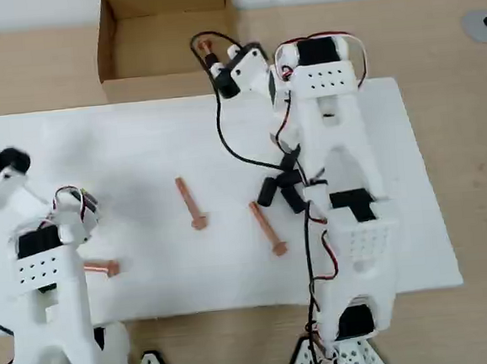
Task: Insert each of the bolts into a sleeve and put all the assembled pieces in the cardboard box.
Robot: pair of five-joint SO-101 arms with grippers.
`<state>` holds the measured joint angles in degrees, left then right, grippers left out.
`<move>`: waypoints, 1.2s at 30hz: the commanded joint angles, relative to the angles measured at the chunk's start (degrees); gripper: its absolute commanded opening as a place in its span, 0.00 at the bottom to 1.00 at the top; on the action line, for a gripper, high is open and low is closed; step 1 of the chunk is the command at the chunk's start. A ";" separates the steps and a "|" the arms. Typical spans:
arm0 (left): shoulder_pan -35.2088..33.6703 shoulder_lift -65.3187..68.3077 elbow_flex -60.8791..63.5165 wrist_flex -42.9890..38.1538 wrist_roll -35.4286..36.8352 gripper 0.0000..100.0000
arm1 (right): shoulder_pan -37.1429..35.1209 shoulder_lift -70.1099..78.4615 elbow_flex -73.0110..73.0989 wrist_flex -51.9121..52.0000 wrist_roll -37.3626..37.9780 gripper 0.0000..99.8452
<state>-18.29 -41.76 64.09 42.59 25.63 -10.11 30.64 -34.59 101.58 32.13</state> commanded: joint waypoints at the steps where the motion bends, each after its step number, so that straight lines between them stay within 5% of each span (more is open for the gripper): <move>1: -0.70 -0.31 3.43 -6.95 10.90 0.24 | 1.01 -3.74 0.04 0.88 0.97 0.27; 7: -0.79 -0.31 2.20 -10.99 -17.41 0.22 | 1.19 -3.82 2.42 0.88 0.88 0.27; 15: -2.29 -0.22 -4.75 -5.36 -62.42 0.20 | 6.02 -3.82 3.12 0.97 0.70 0.27; 18: -1.23 -0.13 -4.75 -2.37 -74.29 0.20 | 7.08 -3.91 3.21 0.97 0.70 0.27; 36: -0.88 39.60 -32.35 7.21 -83.52 0.20 | 7.52 -17.10 13.23 0.88 0.97 0.27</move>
<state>-19.96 -4.75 36.66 49.63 -56.31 -3.87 18.15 -21.85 101.58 32.48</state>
